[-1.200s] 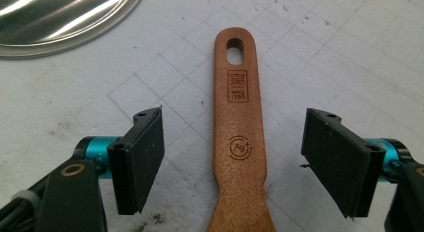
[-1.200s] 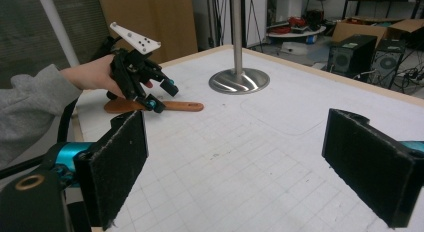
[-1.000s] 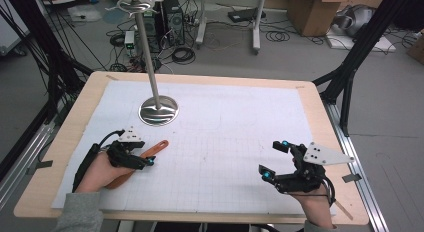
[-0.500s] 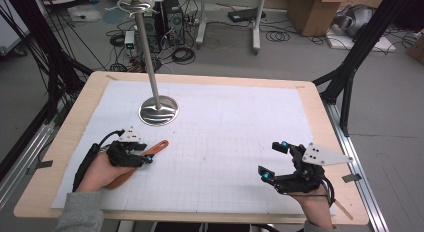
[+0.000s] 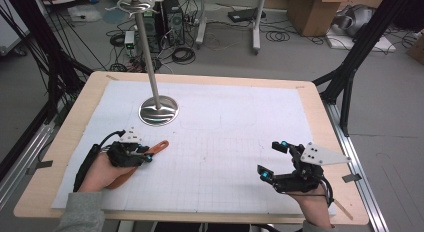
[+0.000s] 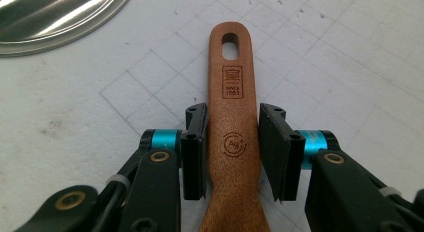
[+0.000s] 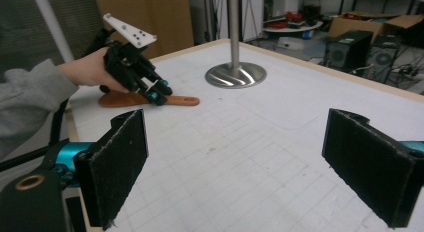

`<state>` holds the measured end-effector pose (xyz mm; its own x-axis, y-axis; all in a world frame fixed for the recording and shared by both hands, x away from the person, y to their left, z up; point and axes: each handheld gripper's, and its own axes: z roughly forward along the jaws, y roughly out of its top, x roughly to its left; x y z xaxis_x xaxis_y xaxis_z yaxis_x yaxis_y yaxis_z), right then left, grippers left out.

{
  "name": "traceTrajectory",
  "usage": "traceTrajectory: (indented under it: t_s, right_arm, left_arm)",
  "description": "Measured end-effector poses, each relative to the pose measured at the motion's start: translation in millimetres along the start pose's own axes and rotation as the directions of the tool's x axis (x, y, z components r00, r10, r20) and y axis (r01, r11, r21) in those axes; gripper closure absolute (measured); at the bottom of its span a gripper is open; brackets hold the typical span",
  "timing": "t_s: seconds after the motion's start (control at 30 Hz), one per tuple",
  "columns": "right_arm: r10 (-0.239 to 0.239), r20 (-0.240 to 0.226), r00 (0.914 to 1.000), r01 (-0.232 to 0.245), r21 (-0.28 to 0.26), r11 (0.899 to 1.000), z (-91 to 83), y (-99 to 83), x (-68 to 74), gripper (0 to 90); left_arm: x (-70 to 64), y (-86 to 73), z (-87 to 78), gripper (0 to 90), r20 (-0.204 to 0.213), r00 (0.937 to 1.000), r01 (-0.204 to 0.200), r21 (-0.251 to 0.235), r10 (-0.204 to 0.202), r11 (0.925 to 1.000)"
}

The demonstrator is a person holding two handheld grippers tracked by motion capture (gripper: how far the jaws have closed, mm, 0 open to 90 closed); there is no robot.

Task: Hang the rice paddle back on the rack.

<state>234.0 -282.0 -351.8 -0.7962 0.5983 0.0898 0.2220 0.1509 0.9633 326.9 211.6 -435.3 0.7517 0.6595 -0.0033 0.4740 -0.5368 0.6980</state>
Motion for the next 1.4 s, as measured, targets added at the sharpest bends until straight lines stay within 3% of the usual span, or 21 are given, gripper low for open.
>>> traceTrajectory:
  t_s: [0.23,0.57,0.87,1.1,1.4]
  right_arm:
    - [0.001,-0.002,1.0000,-0.001,-0.008,1.000,-0.9,1.0,-0.4,9.9]
    - [-0.003,-0.002,1.0000,0.003,-0.024,1.000,1.3,5.8,2.6,9.9]
    - [-0.016,-0.021,0.9997,0.016,-0.021,1.000,9.2,9.3,5.1,9.9]
    - [-0.022,-0.025,0.9994,0.022,-0.023,1.000,12.1,10.4,5.4,9.9]
    - [-0.020,-0.028,0.9994,0.020,-0.022,1.000,13.1,10.9,5.6,9.9]
  left_arm:
    - [-0.4,1.6,-3.0,65.1,-0.015,0.9998,0.009,-0.008,-0.009,0.9999]
    - [-0.1,4.6,-26.2,65.1,0.009,0.9988,0.049,-0.108,-0.049,0.9929]
    - [-11.0,15.7,-50.8,65.1,0.001,0.9998,0.022,-0.185,-0.022,0.9824]
    - [-19.9,24.0,-68.8,65.1,-0.005,1.0000,0.004,-0.246,-0.005,0.9693]
    - [-24.1,27.9,-79.3,65.1,-0.021,0.9998,-0.009,-0.274,0.003,0.9617]
